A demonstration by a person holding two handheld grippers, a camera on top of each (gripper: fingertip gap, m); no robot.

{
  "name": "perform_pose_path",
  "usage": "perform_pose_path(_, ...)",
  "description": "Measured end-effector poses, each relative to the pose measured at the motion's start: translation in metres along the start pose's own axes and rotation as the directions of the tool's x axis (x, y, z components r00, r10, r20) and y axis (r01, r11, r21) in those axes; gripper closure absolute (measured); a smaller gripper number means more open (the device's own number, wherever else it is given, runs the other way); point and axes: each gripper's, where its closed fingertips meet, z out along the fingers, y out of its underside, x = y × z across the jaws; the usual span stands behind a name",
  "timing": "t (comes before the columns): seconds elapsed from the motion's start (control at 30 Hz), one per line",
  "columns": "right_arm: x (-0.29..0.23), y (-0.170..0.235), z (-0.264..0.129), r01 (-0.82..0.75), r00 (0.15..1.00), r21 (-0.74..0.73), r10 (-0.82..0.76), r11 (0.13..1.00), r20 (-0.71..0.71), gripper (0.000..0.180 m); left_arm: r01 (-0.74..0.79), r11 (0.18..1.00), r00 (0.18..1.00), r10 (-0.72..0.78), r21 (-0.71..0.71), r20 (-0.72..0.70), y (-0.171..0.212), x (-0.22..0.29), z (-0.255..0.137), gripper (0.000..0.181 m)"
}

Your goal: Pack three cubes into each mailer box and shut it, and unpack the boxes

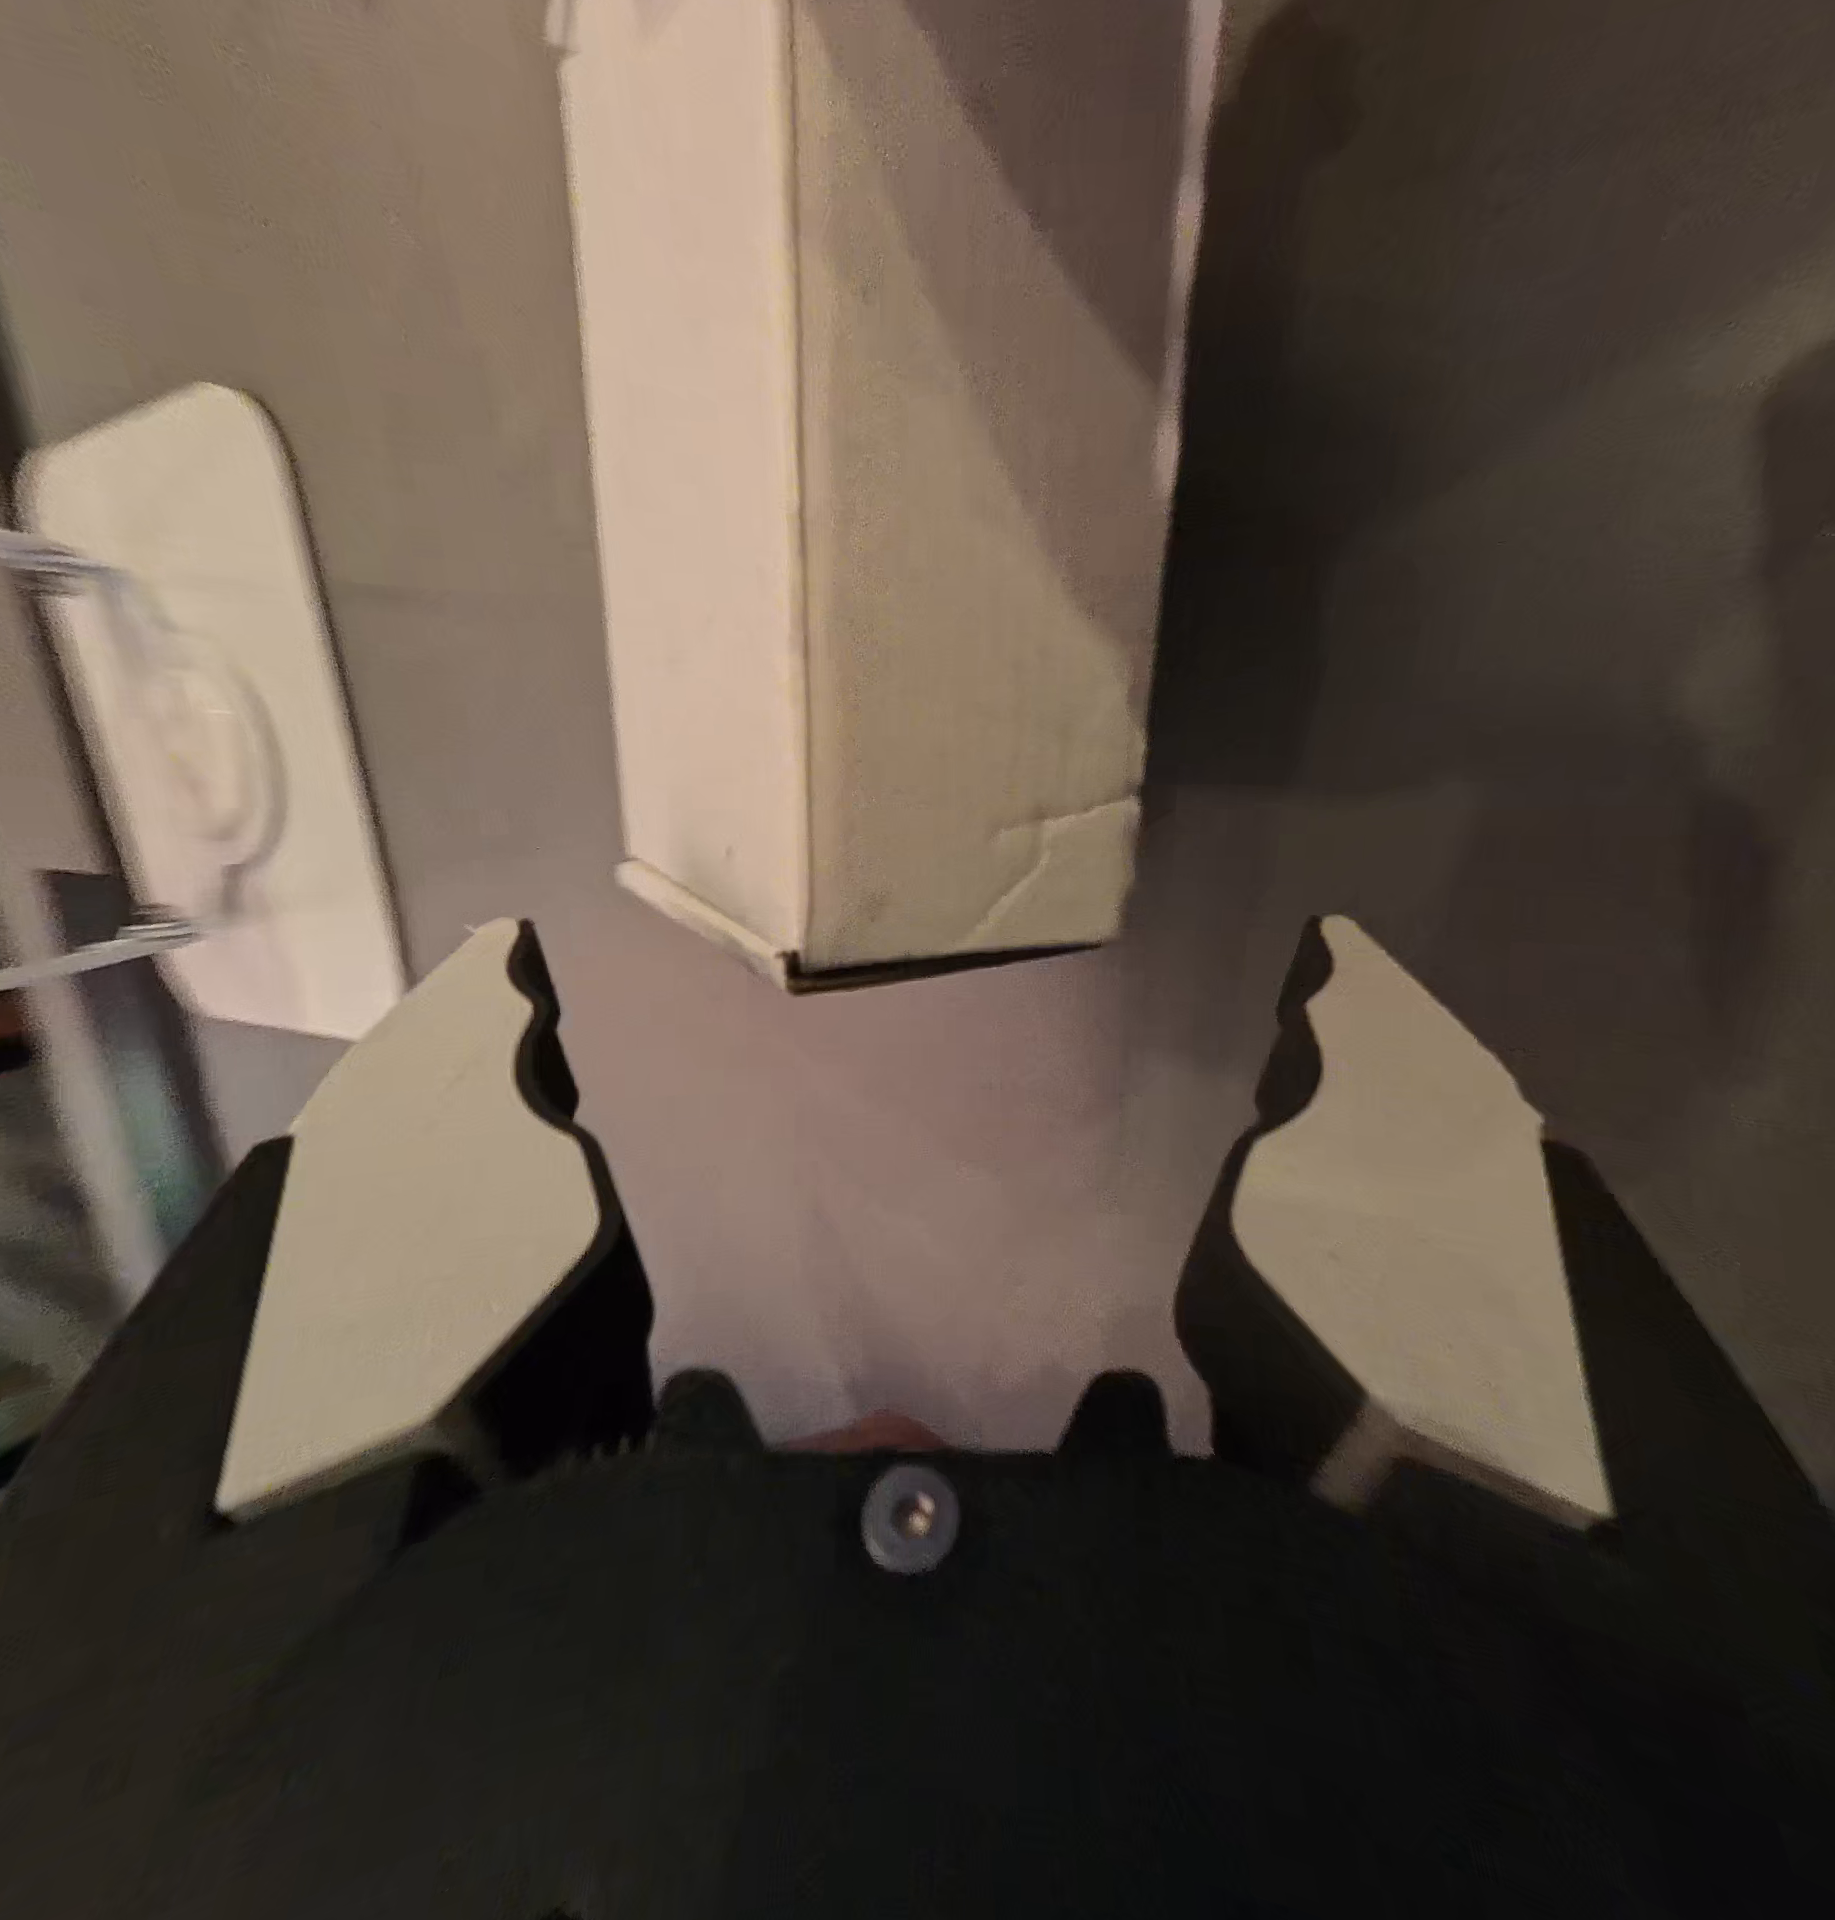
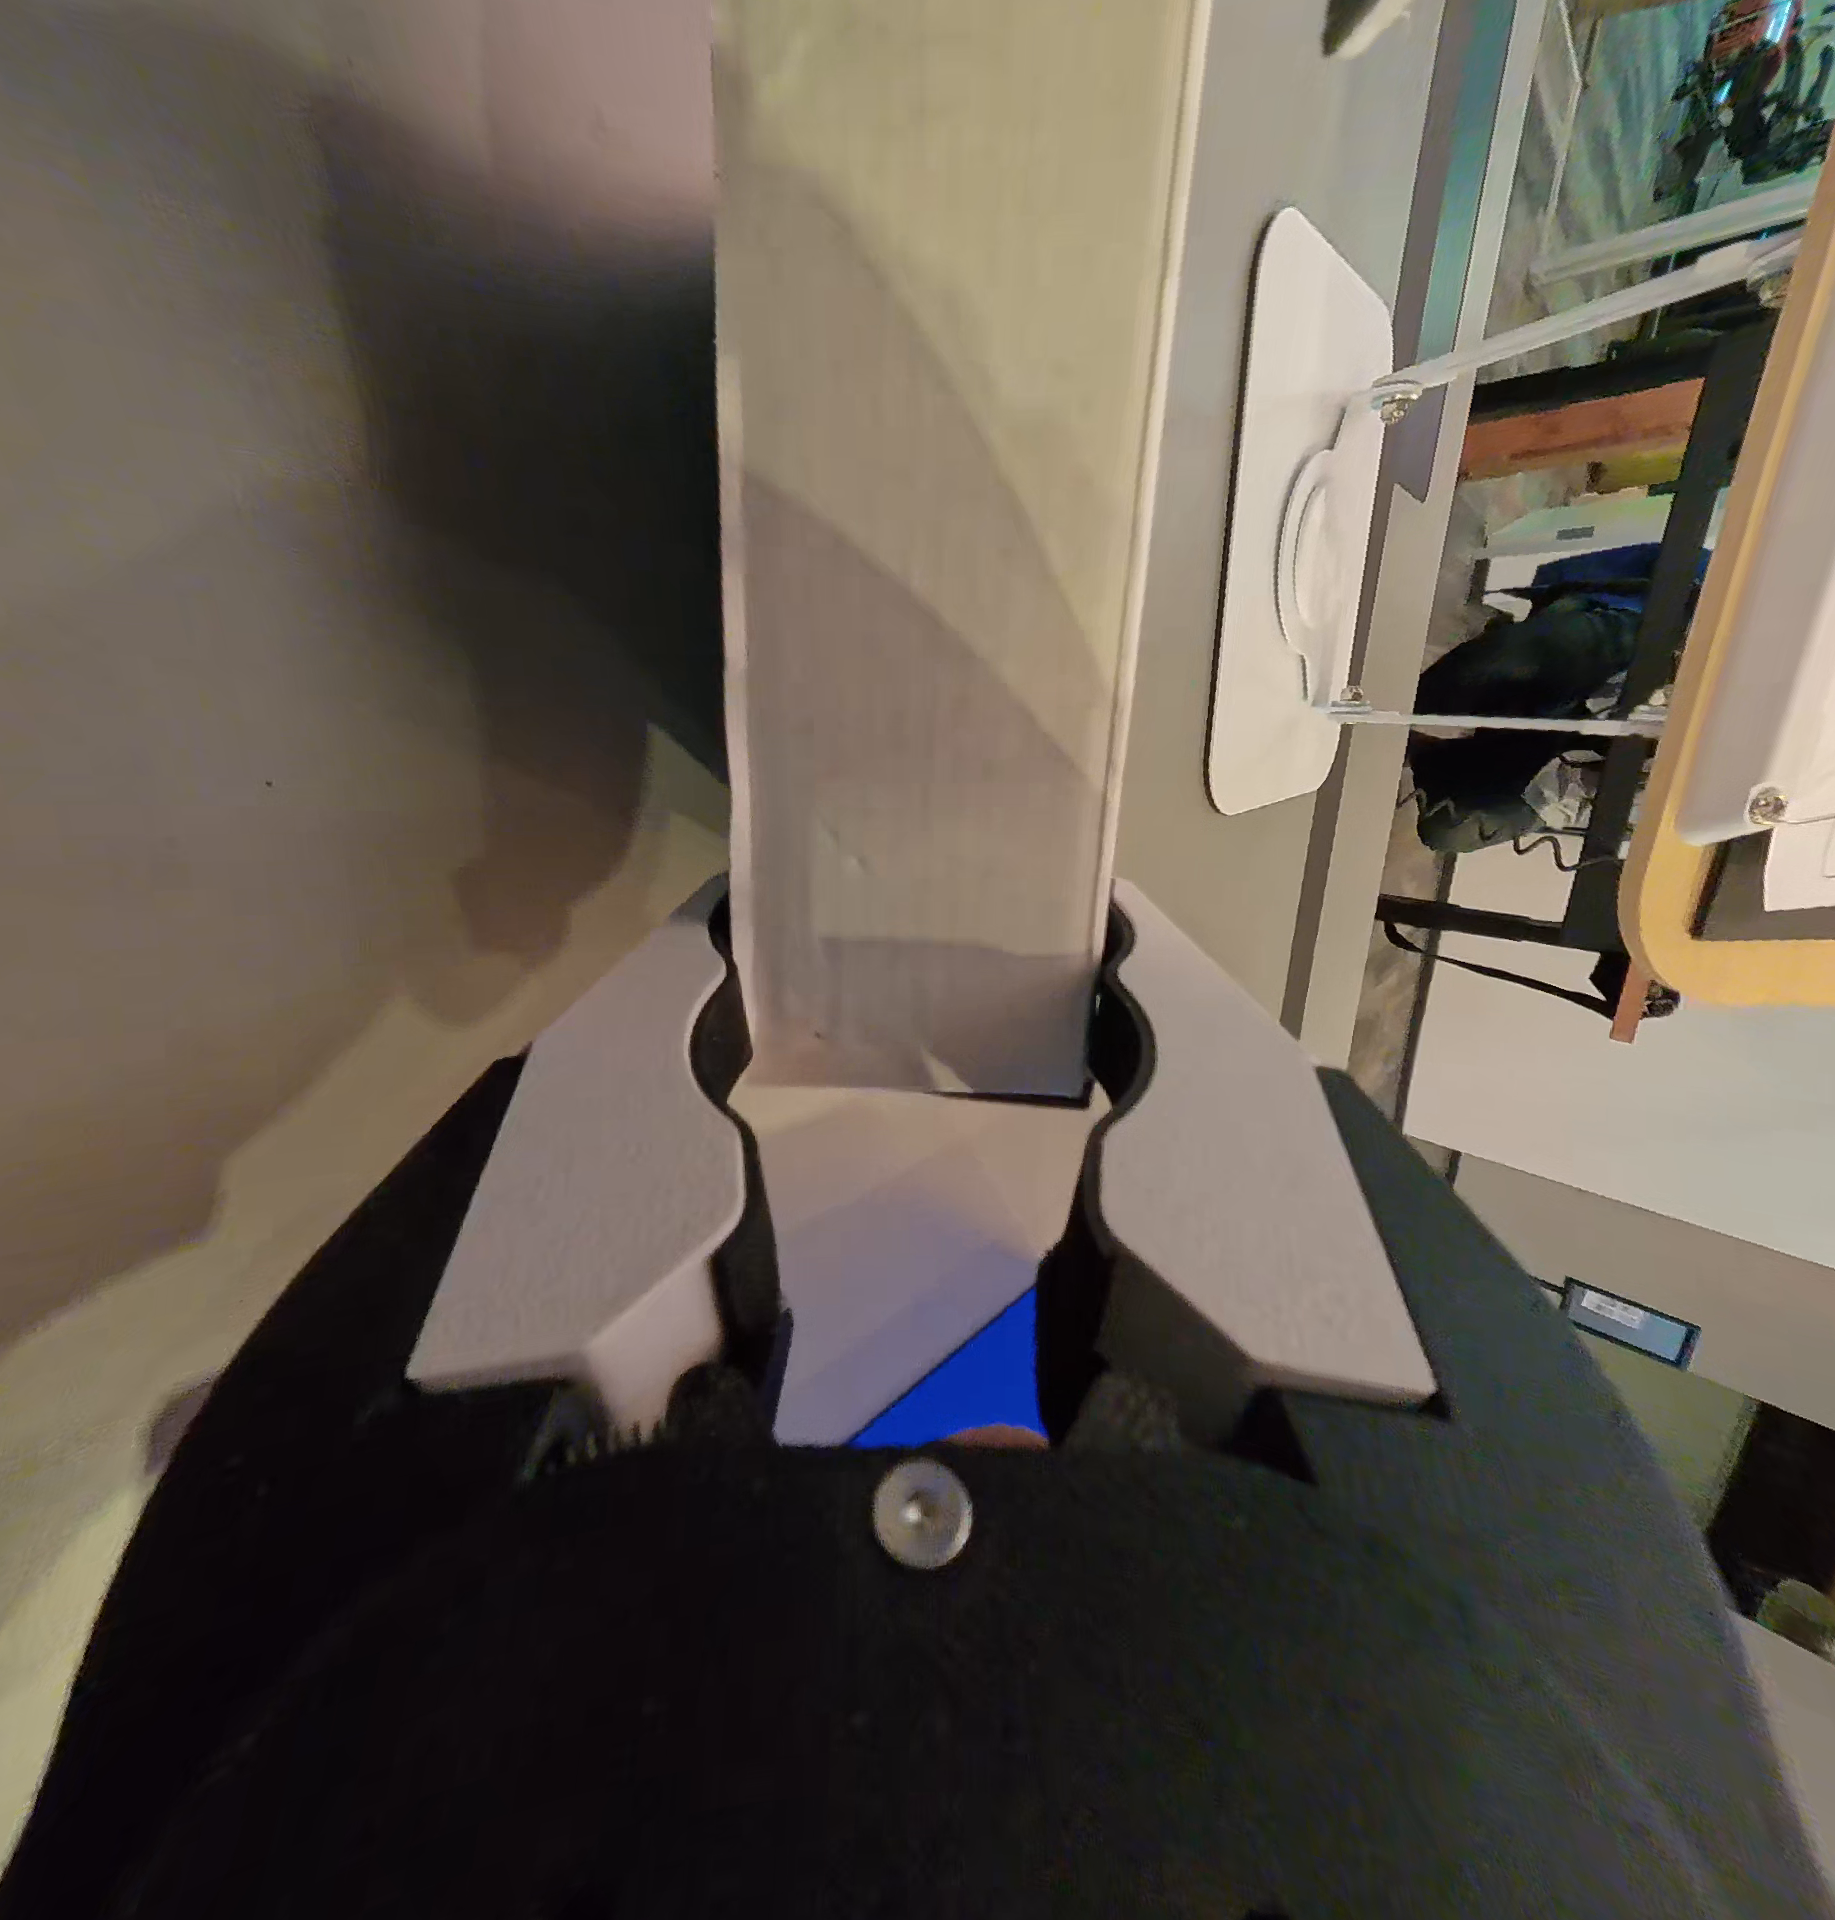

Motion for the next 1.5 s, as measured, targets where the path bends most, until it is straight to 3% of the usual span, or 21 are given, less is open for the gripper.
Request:
perform_pose_path(0.1,-0.001,0.001,-0.001,0.003,1.000,-0.004,-0.003,1.000,0.001,0.116,-0.068,0.998,0.985,0.067,0.003,0.158,0.001,-0.008,0.009,0.067)
perform_pose_path(0.2,-0.002,0.000,-0.001,0.007,1.000,-0.002,-0.007,1.000,-0.003,0.116,-0.173,0.985,0.953,0.163,0.016,0.254,-0.003,-0.006,0.015,0.102)
perform_pose_path(0.33,-0.004,0.000,-0.002,-0.016,1.000,0.001,0.016,1.000,0.017,0.116,-0.191,0.981,0.927,0.178,0.009,0.329,-0.004,-0.010,0.018,0.106)
perform_pose_path(0.43,-0.001,-0.002,-0.007,-0.019,1.000,-0.001,0.019,1.000,-0.001,0.102,-0.179,0.984,0.930,0.171,-0.005,0.324,-0.002,-0.010,0.017,0.106)
perform_pose_path(0.67,0.008,-0.018,-0.012,0.068,0.994,-0.004,-0.068,0.998,-0.085,0.124,-0.130,0.992,0.955,0.124,0.003,0.271,-0.004,-0.012,0.017,0.107)
perform_pose_path(0.9,0.004,-0.023,-0.018,-0.069,0.989,0.102,0.054,0.992,0.138,0.126,-0.136,0.991,0.952,0.125,0.019,0.279,-0.004,-0.012,0.017,0.107)
perform_pose_path(1.2,0.004,-0.025,-0.025,-0.255,0.909,0.138,0.188,0.957,0.373,0.122,-0.141,0.989,0.952,0.121,0.052,0.282,-0.007,-0.013,0.017,0.108)
perform_pose_path(1.37,0.003,-0.031,-0.035,-0.390,0.809,0.146,0.262,0.909,0.527,0.119,-0.170,0.984,0.946,0.150,0.048,0.287,-0.006,-0.012,0.017,0.108)
perform_pose_path(1.47,0.006,-0.037,-0.047,-0.557,0.651,0.114,0.347,0.823,0.675,0.120,-0.195,0.980,0.936,0.173,0.042,0.308,-0.005,-0.012,0.018,0.107)
perform_pose_path(1.5,0.012,-0.040,-0.053,-0.604,0.612,0.122,0.361,0.788,0.703,0.130,-0.192,0.980,0.935,0.170,0.042,0.312,-0.005,-0.012,0.018,0.107)
